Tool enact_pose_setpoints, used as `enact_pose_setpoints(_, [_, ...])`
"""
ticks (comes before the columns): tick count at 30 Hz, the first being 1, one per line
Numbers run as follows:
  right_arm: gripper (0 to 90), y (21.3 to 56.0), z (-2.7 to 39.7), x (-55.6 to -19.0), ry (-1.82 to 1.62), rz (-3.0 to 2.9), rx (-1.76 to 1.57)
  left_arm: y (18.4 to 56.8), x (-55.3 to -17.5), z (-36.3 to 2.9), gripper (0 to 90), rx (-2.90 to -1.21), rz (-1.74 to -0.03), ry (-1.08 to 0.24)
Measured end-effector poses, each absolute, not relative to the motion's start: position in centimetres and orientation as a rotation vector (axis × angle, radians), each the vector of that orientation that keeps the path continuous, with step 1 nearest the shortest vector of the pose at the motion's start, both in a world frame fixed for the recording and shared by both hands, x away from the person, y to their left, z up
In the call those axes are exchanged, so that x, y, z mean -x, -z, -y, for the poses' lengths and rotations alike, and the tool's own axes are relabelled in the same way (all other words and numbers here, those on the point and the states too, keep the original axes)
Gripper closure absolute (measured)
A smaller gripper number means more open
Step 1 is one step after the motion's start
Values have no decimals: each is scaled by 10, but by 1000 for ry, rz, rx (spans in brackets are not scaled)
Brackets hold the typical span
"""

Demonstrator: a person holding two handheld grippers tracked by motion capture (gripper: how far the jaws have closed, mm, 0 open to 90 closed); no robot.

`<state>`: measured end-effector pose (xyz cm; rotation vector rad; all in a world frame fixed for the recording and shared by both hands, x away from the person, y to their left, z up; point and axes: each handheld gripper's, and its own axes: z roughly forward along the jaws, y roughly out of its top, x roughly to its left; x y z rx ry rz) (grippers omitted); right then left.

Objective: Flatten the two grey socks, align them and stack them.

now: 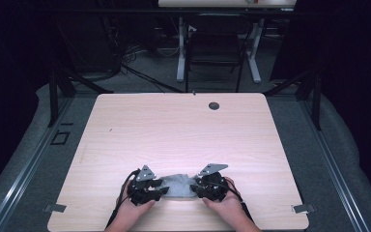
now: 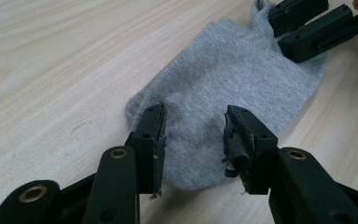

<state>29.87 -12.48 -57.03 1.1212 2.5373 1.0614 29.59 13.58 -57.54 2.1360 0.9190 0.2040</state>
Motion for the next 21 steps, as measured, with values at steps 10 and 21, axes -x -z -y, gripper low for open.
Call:
enact_pose_setpoints(10, [599, 570, 125, -300, -1115, -2499, -1096, 575, -299, -138, 527, -2111, -919, -189])
enact_pose_setpoints(21, [531, 539, 141, -282, -1199, -2399, -1052, 549, -287, -155, 440, -2055, -945, -205])
